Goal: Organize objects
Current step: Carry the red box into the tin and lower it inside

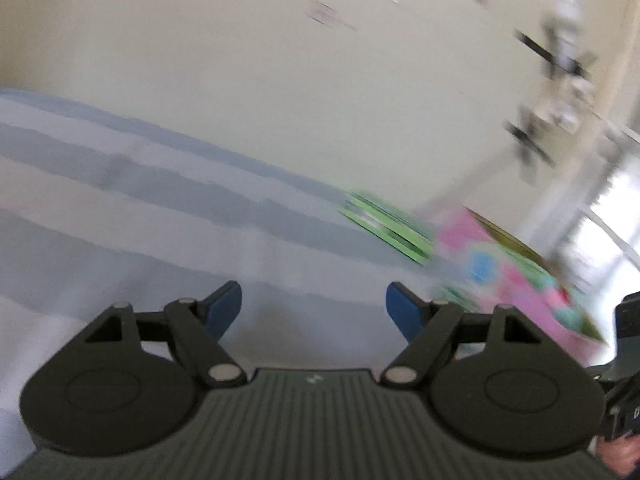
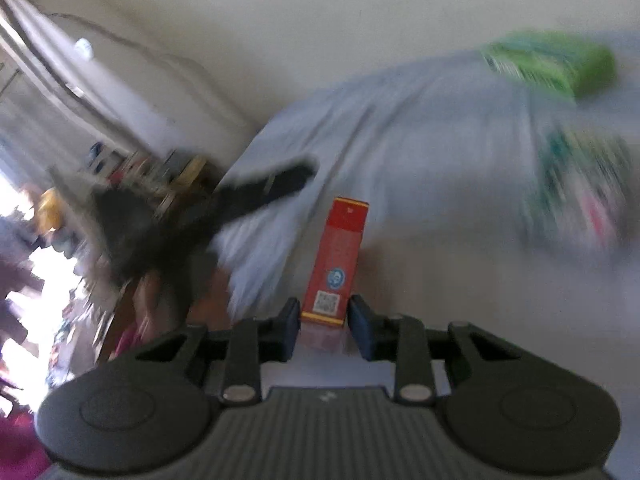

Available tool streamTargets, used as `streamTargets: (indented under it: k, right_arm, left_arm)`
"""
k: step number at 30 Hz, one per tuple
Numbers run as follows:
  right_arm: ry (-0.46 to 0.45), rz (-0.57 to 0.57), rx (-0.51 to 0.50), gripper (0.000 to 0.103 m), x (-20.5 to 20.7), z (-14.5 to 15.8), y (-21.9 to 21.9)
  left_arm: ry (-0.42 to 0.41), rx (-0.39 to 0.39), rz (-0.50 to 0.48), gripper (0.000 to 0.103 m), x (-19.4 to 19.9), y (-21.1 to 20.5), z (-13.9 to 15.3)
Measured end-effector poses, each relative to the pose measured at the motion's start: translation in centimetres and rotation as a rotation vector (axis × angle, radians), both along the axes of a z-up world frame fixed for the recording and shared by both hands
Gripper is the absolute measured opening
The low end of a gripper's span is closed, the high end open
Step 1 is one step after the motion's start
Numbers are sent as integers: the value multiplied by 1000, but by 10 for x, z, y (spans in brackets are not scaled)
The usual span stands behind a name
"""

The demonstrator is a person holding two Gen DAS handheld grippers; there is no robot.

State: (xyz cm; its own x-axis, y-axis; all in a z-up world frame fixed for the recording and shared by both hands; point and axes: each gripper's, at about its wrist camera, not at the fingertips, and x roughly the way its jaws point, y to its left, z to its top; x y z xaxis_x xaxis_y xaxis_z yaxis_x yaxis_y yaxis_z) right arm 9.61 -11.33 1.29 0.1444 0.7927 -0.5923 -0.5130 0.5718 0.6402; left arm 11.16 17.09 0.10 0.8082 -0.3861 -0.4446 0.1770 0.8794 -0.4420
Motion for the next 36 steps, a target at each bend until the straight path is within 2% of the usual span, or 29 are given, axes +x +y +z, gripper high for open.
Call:
streamTargets:
  k: [1,2,3,5,6,8,11,12,14,19,21,22,23,27,29,32,36]
  right_arm:
    - [-4,-17,-3,29,-12,-1,-15]
    - [-29,-63,-38,36,-21,-1,-27]
    - [-93,-140,-107,54,-33,1,-45]
    - [-237,-300,-210,68,-57,8,-75]
    - [-293,-347,-231,69,-68,10,-86]
    - [-343,-362,-221,72,-92,14,-96]
    - [-400,-305,-215,78,-106,14,-80]
    - [-443,-279,-236,83,-111,12,-75]
    - [-524,-245,-293,86,-116,11,-47]
    - [-554,-166,-370,86,-99,0,-7]
    - [-560,-168,-408,74,-91,-6,-1]
    - [-567,-178,-402,67,-90,-8,-2]
    - [-575,-186,-393,57,-90,-8,-7]
    - [-556,-193,-305,57,-98,-7,-35]
    - [-596,-215,-288,57,-109,-2,-49]
    - [-670,-285,-285,57,-119,15,-73]
    - [-707,-403,-269,57,-109,43,-114]
  left_arm:
    - [5,-12,-58,81,1,-7,-2]
    - [13,-15,-105,81,1,-15,-4]
    - [22,-11,-143,81,2,-23,-6]
    - [42,-5,-191,81,2,-37,-8]
    - [52,-13,-211,81,-1,-45,-7]
    - [62,-16,-248,81,-9,-61,-4]
    - [71,6,-276,81,-17,-88,-2]
    - [69,25,-276,81,-16,-93,-3]
    - [74,71,-252,82,-14,-107,-3]
    - [115,120,-251,78,-15,-125,-9]
    - [121,130,-254,62,-21,-129,-11]
    - [126,128,-260,59,-24,-130,-11]
    - [135,111,-275,56,-29,-130,-12]
    - [114,103,-286,55,-48,-140,-4]
    - [88,99,-303,55,-49,-153,7]
    - [29,110,-333,55,-41,-183,31]
    - [-44,145,-371,55,-13,-234,59]
